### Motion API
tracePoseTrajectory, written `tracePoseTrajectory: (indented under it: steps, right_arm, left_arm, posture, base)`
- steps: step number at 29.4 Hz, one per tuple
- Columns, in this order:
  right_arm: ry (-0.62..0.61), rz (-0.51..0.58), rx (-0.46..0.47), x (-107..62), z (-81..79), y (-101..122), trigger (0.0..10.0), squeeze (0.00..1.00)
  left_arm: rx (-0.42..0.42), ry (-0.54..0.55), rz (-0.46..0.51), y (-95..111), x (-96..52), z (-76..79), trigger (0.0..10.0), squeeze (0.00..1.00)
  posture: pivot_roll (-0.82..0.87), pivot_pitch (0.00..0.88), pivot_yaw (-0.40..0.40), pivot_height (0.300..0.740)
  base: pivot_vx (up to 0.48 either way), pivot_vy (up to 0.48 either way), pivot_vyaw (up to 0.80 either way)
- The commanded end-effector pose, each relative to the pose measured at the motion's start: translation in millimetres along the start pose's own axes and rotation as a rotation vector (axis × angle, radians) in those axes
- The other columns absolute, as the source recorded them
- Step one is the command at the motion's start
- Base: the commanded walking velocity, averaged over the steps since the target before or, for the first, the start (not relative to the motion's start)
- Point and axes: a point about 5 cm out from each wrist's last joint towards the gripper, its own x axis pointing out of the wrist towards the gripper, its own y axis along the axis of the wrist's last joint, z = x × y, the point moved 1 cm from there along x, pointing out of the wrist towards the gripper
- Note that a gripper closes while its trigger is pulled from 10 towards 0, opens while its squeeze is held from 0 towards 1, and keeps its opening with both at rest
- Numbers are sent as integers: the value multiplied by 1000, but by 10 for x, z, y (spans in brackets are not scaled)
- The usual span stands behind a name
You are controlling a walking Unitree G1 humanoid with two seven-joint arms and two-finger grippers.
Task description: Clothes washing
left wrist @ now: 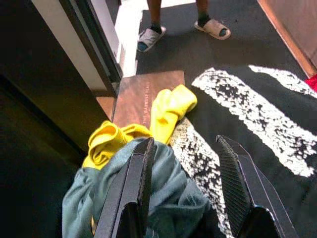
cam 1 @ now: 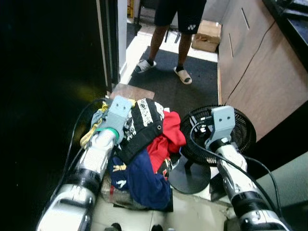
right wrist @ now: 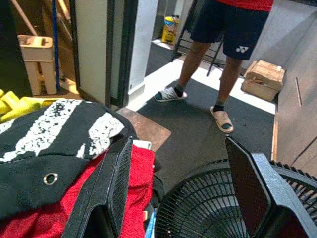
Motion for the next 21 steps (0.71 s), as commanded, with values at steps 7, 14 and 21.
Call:
tracePoseTrajectory:
  steps: [7, 14, 21]
  right_arm:
    - [12, -34, -3, -13, -15, -60, 10000, 0]
    - [36, -56, -7, -72, -65, -82, 10000, 0]
    - [48, -62, -5, -90, -109, -90, 10000, 0]
  left_arm:
    - [38, 2, -94, -202, 5, -108, 10000, 0]
    - [67, 38, -136, -294, -26, -285, 10000, 0]
    - [67, 23, -136, -346, -48, -431, 10000, 1000]
  posture:
    - [24, 175, -57, 740]
    - [23, 209, -59, 740]
    - [34, 213, -65, 740]
  base:
    - [0, 0, 0]
    - [0, 0, 0]
    - [0, 0, 0]
